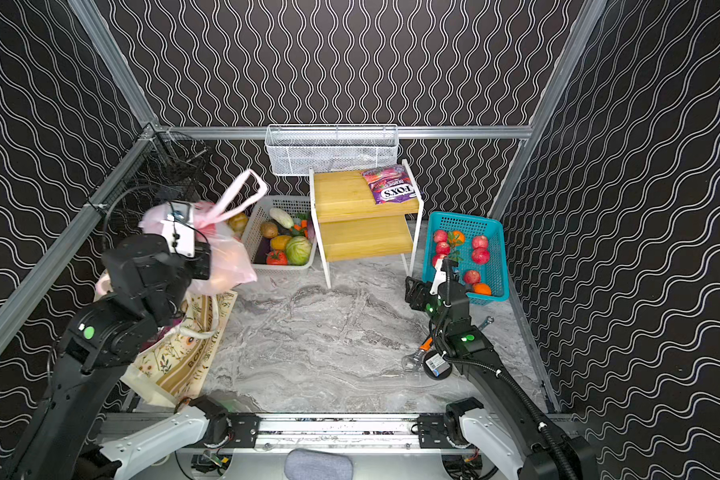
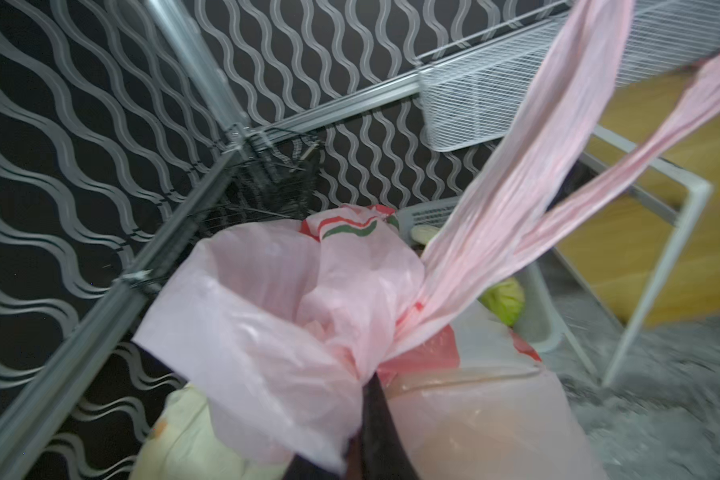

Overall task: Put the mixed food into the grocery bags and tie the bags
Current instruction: 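Carry the pink bag with the left gripper over the white tote bag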

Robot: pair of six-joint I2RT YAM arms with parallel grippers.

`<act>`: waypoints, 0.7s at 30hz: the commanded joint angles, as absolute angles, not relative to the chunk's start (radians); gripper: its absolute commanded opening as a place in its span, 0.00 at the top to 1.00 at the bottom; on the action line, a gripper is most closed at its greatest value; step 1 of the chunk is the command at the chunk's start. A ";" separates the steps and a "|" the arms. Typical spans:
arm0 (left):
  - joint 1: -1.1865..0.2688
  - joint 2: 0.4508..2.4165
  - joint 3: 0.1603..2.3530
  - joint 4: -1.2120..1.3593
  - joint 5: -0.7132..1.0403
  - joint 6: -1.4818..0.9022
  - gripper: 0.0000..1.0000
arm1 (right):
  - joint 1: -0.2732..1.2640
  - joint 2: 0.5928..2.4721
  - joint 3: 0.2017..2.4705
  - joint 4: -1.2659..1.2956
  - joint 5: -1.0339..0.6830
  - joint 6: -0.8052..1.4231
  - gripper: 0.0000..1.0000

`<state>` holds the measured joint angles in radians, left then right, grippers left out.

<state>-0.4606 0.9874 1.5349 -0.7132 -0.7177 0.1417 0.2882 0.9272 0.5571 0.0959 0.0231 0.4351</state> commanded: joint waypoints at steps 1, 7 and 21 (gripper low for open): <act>-0.414 0.998 1.563 -0.717 -0.927 0.156 1.00 | 0.290 0.919 0.570 0.116 0.010 0.437 0.32; -0.365 0.912 1.486 -0.601 -1.164 0.253 1.00 | 0.290 0.903 0.567 0.107 0.023 0.420 0.32; 0.163 1.057 1.443 -0.853 -0.748 0.162 1.00 | 0.290 0.941 0.602 0.105 -0.030 0.422 0.32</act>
<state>0.1078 1.0500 1.4441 -0.7971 -0.9016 0.2104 0.2878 0.9405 0.5915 0.0944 -0.0162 0.4225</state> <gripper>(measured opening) 0.085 0.682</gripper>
